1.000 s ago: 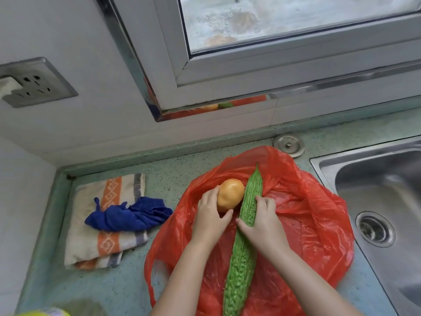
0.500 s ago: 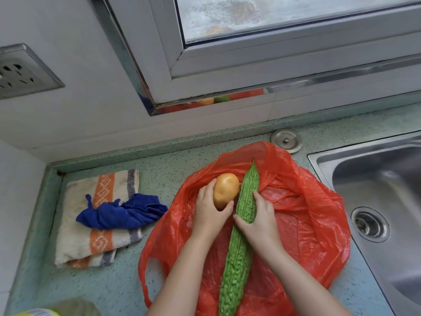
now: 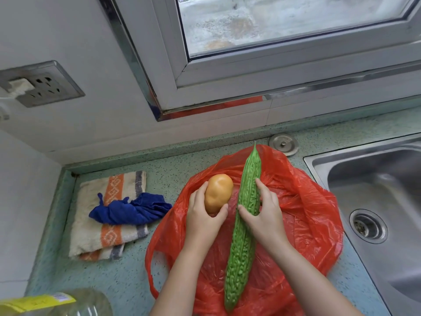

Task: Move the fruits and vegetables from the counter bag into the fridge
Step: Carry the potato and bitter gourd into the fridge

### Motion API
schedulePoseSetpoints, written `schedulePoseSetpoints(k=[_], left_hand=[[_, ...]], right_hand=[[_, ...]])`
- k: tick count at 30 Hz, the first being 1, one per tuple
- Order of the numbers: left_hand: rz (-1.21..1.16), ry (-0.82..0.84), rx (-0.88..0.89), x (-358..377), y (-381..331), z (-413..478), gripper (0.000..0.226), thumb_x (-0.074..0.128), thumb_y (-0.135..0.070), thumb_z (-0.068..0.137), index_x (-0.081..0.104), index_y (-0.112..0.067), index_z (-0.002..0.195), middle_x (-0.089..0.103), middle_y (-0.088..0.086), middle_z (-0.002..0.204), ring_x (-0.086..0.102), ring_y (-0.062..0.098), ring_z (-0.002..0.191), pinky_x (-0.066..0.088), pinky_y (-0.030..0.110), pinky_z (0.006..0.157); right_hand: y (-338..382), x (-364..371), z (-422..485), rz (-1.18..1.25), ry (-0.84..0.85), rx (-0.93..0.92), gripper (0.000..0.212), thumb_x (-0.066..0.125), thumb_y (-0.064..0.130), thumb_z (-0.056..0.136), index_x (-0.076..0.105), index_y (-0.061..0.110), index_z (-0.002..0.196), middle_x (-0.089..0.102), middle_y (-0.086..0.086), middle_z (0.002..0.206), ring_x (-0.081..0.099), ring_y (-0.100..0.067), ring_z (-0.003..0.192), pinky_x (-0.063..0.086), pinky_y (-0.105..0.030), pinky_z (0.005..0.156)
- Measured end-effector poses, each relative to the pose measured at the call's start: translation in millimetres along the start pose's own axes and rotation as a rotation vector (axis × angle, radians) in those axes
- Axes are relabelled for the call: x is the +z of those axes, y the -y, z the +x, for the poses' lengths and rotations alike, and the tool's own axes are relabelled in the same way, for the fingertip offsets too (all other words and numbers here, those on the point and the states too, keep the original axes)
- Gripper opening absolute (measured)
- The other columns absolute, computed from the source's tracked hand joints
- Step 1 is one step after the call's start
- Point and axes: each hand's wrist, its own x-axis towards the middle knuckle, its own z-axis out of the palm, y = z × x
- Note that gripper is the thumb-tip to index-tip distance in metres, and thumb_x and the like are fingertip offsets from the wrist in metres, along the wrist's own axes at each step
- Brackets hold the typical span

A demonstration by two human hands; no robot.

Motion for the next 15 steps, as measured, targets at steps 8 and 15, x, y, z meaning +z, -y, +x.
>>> schedulePoseSetpoints(k=[8, 15], left_hand=[[-0.089, -0.064, 0.002, -25, -24, -35, 0.065, 0.076, -0.018, 0.072, 0.045, -0.02, 0.13, 0.049, -0.001, 0.127, 0.048, 0.011, 0.114, 0.042, 0.034, 0.099], [-0.143, -0.058, 0.106, -39, -61, -70, 0.064, 0.075, -0.022, 0.074, 0.042, -0.033, 0.127, 0.049, -0.005, 0.127, 0.049, 0.009, 0.113, 0.045, 0.037, 0.097]], right_hand=[[30, -34, -14, 0.055, -0.102, -0.085, 0.072, 0.072, 0.01, 0.075, 0.036, 0.016, 0.137, 0.041, 0.0, 0.115, 0.048, -0.019, 0.109, 0.037, -0.032, 0.099], [60, -78, -38, 0.104, -0.196, -0.19, 0.07, 0.071, 0.012, 0.076, 0.036, 0.021, 0.137, 0.041, 0.001, 0.119, 0.043, -0.011, 0.112, 0.034, -0.026, 0.099]])
